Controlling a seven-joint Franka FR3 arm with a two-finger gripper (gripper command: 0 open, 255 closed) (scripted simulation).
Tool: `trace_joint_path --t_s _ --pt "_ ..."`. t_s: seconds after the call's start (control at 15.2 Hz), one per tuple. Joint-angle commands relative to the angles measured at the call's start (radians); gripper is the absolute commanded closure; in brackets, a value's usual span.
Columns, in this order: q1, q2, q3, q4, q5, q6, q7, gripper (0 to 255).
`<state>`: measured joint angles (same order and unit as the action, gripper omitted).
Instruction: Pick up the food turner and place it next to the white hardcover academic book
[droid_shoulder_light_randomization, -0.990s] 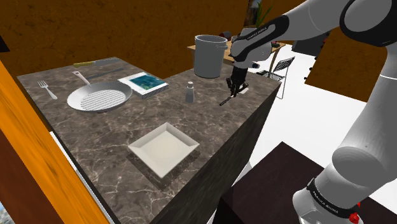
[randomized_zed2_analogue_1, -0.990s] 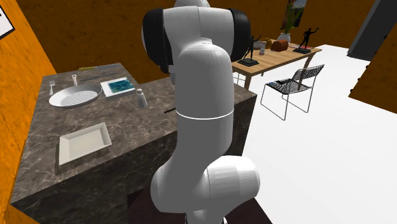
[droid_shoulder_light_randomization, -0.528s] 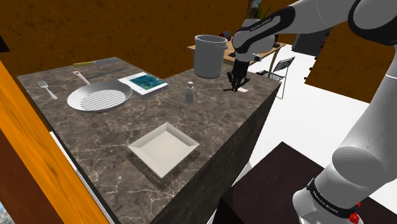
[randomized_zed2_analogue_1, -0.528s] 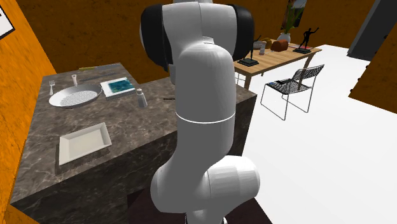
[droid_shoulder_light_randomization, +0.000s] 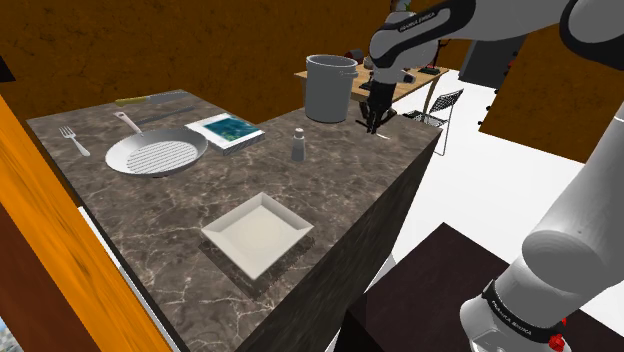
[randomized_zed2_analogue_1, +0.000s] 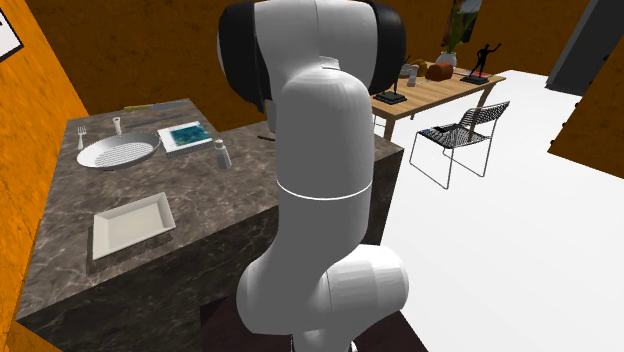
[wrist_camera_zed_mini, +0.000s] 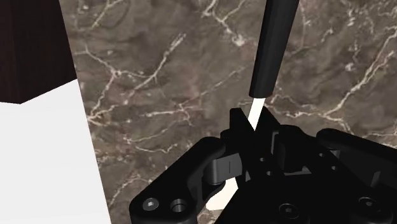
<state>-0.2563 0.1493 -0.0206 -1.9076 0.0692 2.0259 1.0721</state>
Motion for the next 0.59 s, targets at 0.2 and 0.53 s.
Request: trace_joint_path --t_s 0.2,0.53 --pt "0.012 -0.004 0.009 0.044 -0.002 -0.047 0.025 255" --pt "0.075 0.058 0.053 0.127 -0.009 -0.061 0.134 255"
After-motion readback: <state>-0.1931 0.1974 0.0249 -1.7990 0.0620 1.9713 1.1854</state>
